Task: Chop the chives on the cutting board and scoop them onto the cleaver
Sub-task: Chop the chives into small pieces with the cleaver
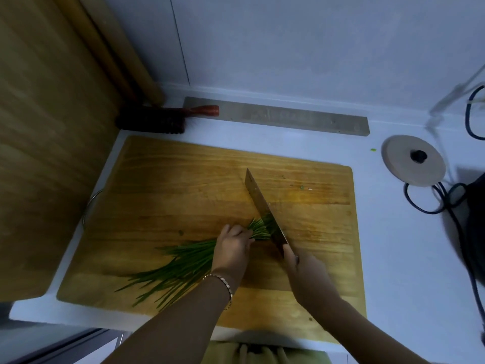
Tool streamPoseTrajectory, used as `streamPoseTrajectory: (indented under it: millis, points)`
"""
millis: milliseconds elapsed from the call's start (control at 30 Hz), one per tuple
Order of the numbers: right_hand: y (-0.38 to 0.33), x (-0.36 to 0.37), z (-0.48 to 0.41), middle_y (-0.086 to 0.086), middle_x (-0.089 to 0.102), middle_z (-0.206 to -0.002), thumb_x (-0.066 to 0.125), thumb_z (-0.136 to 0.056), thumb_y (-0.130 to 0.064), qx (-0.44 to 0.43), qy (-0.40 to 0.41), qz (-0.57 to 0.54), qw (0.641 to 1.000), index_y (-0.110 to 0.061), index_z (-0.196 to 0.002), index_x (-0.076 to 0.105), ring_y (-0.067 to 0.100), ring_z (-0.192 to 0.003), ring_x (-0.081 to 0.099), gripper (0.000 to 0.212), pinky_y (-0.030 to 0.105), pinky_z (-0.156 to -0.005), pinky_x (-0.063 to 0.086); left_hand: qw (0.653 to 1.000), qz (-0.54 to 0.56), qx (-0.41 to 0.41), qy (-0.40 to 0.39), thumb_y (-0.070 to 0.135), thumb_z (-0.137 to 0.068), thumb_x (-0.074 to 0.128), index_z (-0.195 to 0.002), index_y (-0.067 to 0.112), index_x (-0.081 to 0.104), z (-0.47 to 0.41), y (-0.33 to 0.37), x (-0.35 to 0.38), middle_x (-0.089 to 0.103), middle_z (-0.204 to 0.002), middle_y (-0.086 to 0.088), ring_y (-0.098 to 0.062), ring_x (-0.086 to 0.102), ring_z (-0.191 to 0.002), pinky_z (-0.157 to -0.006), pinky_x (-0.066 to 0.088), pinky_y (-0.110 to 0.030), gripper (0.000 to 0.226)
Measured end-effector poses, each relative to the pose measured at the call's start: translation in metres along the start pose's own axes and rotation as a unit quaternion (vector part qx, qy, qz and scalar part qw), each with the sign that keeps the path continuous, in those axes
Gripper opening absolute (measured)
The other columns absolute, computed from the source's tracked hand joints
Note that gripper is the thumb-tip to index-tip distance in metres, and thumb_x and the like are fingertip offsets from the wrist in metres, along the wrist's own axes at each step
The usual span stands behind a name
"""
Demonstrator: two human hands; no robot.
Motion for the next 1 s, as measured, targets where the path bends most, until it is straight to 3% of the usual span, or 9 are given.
streamPoseTrajectory:
  millis: [200, 267, 333, 400, 533, 633, 833, 900, 1000]
  points:
    - [0.003, -0.017, -0.013, 0.003, 0.054, -0.057, 0.032, -0.097, -0.039, 0.037, 0.024, -0.11, 0.993, -0.011, -0.065, 0.057, 0.014, -0.052, 0.053, 0.049, 0.024, -0.049, 0.042, 0.996, -0.068, 0.032, -0.043, -0.001, -0.065, 0.083, -0.092, -0.003, 0.071, 0.004, 0.005, 0.006, 0.07, -0.081, -0.014, -0.033, 0.065, -0.077, -0.064, 0.06, -0.039, 0.03]
    - [0.0, -0.023, -0.019, 0.002, 0.054, -0.058, 0.03, -0.097, -0.042, 0.043, 0.03, -0.118, 0.992, -0.012, -0.063, 0.055, 0.015, -0.053, 0.052, 0.052, 0.024, -0.048, 0.039, 0.994, -0.076, 0.025, -0.071, 0.008, -0.081, 0.072, -0.111, -0.003, 0.064, 0.01, 0.007, 0.008, 0.066, -0.107, -0.017, -0.037, 0.06, -0.101, -0.084, 0.055, -0.042, 0.033]
    - [0.001, -0.029, -0.017, 0.003, 0.054, -0.058, 0.028, -0.097, -0.043, 0.038, 0.031, -0.125, 0.991, -0.012, -0.062, 0.055, 0.017, -0.054, 0.053, 0.054, 0.026, -0.05, 0.04, 0.99, -0.098, 0.022, -0.104, 0.019, -0.096, 0.049, -0.134, 0.001, 0.044, 0.015, 0.008, 0.01, 0.048, -0.136, -0.015, -0.032, 0.038, -0.127, -0.105, 0.035, -0.038, 0.041]
    - [0.0, -0.037, -0.01, 0.005, 0.056, -0.06, 0.029, -0.097, -0.042, 0.024, 0.032, -0.111, 0.993, -0.011, -0.066, 0.057, 0.018, -0.057, 0.055, 0.053, 0.028, -0.053, 0.042, 0.986, -0.125, 0.024, -0.109, 0.02, -0.098, 0.045, -0.138, 0.003, 0.036, 0.017, 0.006, 0.007, 0.04, -0.142, -0.013, -0.03, 0.032, -0.132, -0.109, 0.03, -0.036, 0.045]
    - [-0.005, -0.039, 0.004, 0.002, 0.056, -0.059, 0.032, -0.096, -0.043, 0.004, 0.015, -0.072, 0.997, -0.014, -0.067, 0.058, 0.015, -0.055, 0.056, 0.049, 0.025, -0.052, 0.042, 0.977, -0.194, 0.001, -0.082, 0.023, -0.066, 0.083, -0.111, -0.004, 0.063, 0.016, -0.002, 0.003, 0.068, -0.107, -0.022, -0.038, 0.065, -0.096, -0.079, 0.055, -0.049, 0.056]
    - [-0.011, -0.03, 0.01, 0.0, 0.055, -0.057, 0.031, -0.096, -0.045, 0.0, -0.003, -0.042, 0.999, -0.012, -0.069, 0.06, 0.011, -0.052, 0.053, 0.051, 0.022, -0.051, 0.04, 0.963, -0.249, 0.007, -0.105, 0.033, -0.058, 0.087, -0.102, -0.002, 0.068, 0.019, 0.001, 0.009, 0.071, -0.09, -0.018, -0.033, 0.068, -0.081, -0.066, 0.058, -0.043, 0.059]
    - [-0.012, -0.017, 0.013, -0.001, 0.056, -0.059, 0.033, -0.096, -0.043, 0.003, -0.01, -0.014, 1.0, -0.012, -0.073, 0.06, 0.011, -0.054, 0.055, 0.048, 0.023, -0.053, 0.043, 0.938, -0.32, 0.075, -0.112, 0.02, -0.048, 0.092, -0.089, -0.001, 0.072, 0.015, 0.013, 0.014, 0.07, -0.078, -0.011, -0.027, 0.065, -0.067, -0.059, 0.057, -0.036, 0.05]
    - [-0.008, -0.013, 0.013, -0.002, 0.056, -0.06, 0.033, -0.096, -0.044, 0.013, -0.007, 0.001, 1.0, -0.011, -0.076, 0.062, 0.011, -0.055, 0.054, 0.048, 0.022, -0.051, 0.042, 0.925, -0.343, 0.072, -0.148, 0.021, -0.071, 0.079, -0.1, 0.002, 0.069, 0.015, 0.015, 0.014, 0.067, -0.094, -0.01, -0.026, 0.063, -0.084, -0.073, 0.055, -0.036, 0.037]
    - [0.0, -0.009, 0.018, -0.003, 0.051, -0.054, 0.033, -0.096, -0.043, 0.029, -0.012, -0.008, 0.999, -0.014, -0.064, 0.056, 0.009, -0.049, 0.049, 0.049, 0.021, -0.049, 0.037, 0.922, -0.332, 0.08, -0.183, 0.005, -0.097, 0.04, -0.129, -0.005, 0.042, 0.016, 0.012, 0.025, 0.043, -0.129, -0.019, -0.036, 0.042, -0.117, -0.101, 0.036, -0.043, 0.033]
Point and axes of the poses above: each hand's wrist, its own z-axis away from the middle knuckle, its own x-axis out of the palm, y = z × x, the point moved 9 cm from there along -z, towards the middle knuckle
